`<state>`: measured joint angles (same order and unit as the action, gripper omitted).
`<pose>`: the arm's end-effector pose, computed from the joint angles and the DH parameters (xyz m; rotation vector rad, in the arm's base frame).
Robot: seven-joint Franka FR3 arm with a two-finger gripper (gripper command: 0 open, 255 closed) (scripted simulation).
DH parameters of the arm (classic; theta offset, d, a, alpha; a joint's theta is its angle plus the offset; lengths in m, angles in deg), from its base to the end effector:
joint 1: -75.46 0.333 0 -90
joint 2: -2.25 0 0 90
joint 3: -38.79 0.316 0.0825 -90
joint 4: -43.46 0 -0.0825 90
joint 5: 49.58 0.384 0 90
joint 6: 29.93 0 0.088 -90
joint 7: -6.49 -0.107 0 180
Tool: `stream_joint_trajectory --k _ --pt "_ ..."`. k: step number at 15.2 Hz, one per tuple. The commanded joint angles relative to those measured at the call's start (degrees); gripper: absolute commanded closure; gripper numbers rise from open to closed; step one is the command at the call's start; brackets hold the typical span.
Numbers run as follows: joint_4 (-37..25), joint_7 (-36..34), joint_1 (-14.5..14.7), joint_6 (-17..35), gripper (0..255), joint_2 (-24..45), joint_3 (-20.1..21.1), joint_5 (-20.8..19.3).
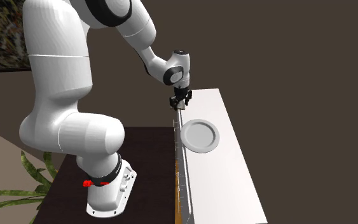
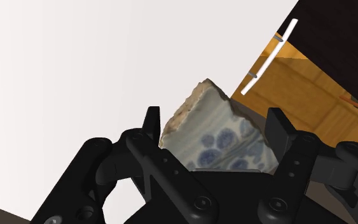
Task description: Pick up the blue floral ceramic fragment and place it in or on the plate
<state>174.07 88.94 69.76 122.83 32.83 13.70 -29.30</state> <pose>0.4288 -0.2857 0.1354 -2.9716 -0.9586 0.1498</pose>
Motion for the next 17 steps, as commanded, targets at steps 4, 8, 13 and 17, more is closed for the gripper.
stream_joint_trajectory --k 4,8,13,17 --pt "0.0 0.0 0.01 0.01 255 0.01 0.02 0.01" --pt "0.45 -0.64 0.85 -1.04 255 -1.5 -1.05 -0.99" --pt "1.36 -2.42 2.93 -3.82 255 -5.31 -3.72 -3.78" --pt "1.84 -3.99 4.49 -6.14 255 -8.35 -5.77 -6.23"
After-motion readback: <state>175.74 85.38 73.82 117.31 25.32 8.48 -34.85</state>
